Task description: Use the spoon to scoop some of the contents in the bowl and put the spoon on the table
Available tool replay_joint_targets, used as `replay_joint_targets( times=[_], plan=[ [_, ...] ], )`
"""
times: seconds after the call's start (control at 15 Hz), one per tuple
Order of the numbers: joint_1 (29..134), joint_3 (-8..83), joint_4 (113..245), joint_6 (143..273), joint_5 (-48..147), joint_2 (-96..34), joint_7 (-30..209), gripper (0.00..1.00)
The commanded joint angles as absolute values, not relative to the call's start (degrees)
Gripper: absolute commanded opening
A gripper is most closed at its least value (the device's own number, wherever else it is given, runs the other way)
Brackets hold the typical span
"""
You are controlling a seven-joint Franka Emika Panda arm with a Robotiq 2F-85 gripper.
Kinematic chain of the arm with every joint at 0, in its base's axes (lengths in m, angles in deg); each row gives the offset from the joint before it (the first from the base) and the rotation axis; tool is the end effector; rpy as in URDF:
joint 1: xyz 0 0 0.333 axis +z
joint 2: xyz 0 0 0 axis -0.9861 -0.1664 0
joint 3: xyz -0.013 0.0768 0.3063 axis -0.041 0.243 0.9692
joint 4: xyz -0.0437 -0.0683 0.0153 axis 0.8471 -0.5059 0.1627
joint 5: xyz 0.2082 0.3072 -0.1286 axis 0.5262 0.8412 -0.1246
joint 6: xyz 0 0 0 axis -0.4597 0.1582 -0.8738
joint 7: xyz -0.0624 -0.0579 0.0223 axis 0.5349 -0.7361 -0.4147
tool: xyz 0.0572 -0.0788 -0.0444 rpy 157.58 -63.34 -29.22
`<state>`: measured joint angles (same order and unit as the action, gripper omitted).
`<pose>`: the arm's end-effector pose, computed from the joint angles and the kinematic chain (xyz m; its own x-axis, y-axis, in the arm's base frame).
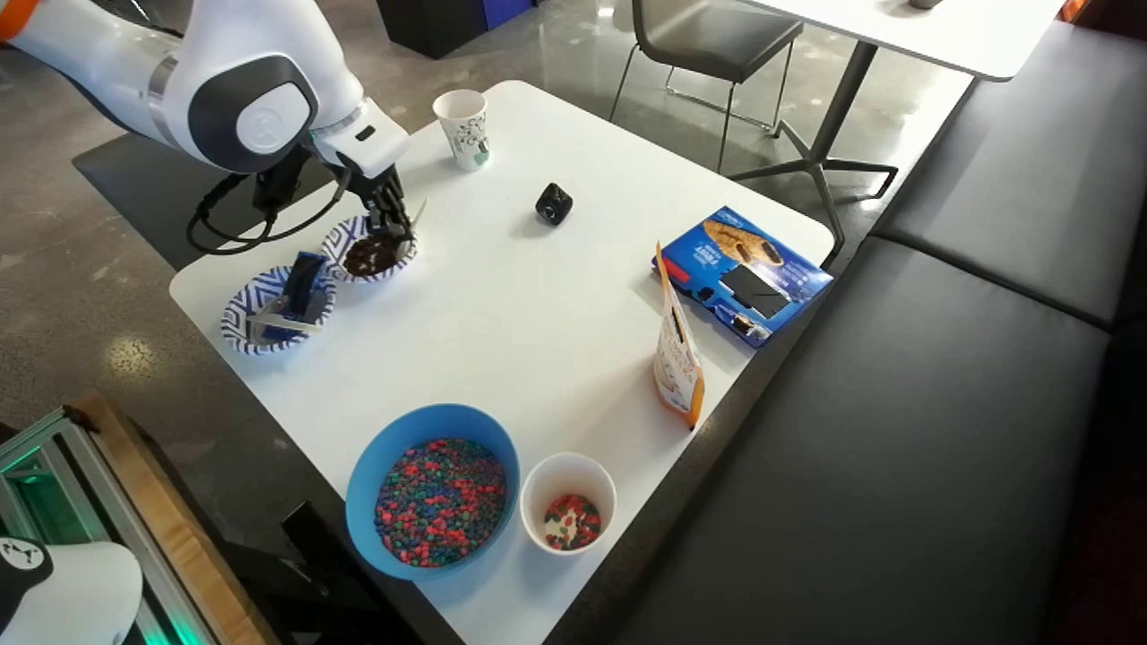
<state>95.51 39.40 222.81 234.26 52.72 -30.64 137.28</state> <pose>0.5062 0.1177 0.2160 0.7626 -0.6405 0.0907 -0.6317 -0.7675 -0.1090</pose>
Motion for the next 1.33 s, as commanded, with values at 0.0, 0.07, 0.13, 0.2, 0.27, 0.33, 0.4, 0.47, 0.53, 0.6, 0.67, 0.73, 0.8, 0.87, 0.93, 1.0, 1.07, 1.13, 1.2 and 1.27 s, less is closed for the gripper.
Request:
replay_joint_targets(
  times=[0.0, 0.07, 0.13, 0.2, 0.27, 0.33, 0.4, 0.47, 0.53, 0.6, 0.67, 0.73, 0.8, 0.87, 0.93, 1.0, 1.07, 1.13, 1.2, 1.27],
  plan=[
    [97.18, 38.52, 223.37, 236.93, 50.53, -30.61, 139.58, 0.03],
    [97.52, 38.32, 223.5, 237.51, 50.21, -30.49, 139.74, 0.03],
    [98.13, 37.7, 223.58, 238.19, 49.39, -30.5, 140.3, 0.03],
    [98.77, 37.02, 223.62, 238.82, 48.48, -30.61, 140.97, 0.03],
    [99.21, 36.49, 223.59, 239.05, 47.74, -30.7, 141.48, 0.03],
    [99.67, 35.9, 223.61, 239.35, 47.0, -30.82, 142.1, 0.03],
    [100.03, 35.42, 223.59, 239.41, 46.35, -30.91, 142.6, 0.03],
    [100.53, 34.79, 223.6, 239.51, 45.37, -30.97, 143.51, 0.03],
    [100.91, 34.27, 223.61, 239.53, 44.55, -31.01, 144.11, 0.03],
    [101.15, 33.92, 223.58, 239.35, 43.89, -31.1, 144.67, 0.03],
    [101.19, 33.88, 223.62, 239.31, 43.52, -31.1, 145.02, 0.03],
    [101.51, 33.52, 223.66, 239.2, 42.82, -31.16, 145.65, 0.03],
    [101.51, 33.65, 223.7, 239.04, 42.7, -31.21, 145.71, 0.03],
    [101.4, 34.03, 223.82, 238.75, 42.82, -31.25, 145.68, 0.03],
    [101.27, 34.44, 223.92, 238.65, 43.11, -31.31, 145.48, 0.03],
    [101.16, 34.87, 224.06, 238.43, 43.56, -31.38, 145.11, 0.03],
    [101.13, 35.15, 224.13, 238.37, 43.81, -31.5, 144.92, 0.03],
    [100.77, 35.85, 224.24, 238.23, 44.59, -31.54, 144.31, 0.03],
    [100.67, 36.15, 224.33, 238.21, 44.85, -31.58, 144.12, 0.03],
    [100.27, 36.79, 224.45, 238.09, 45.54, -31.47, 143.6, 0.03]
  ],
)
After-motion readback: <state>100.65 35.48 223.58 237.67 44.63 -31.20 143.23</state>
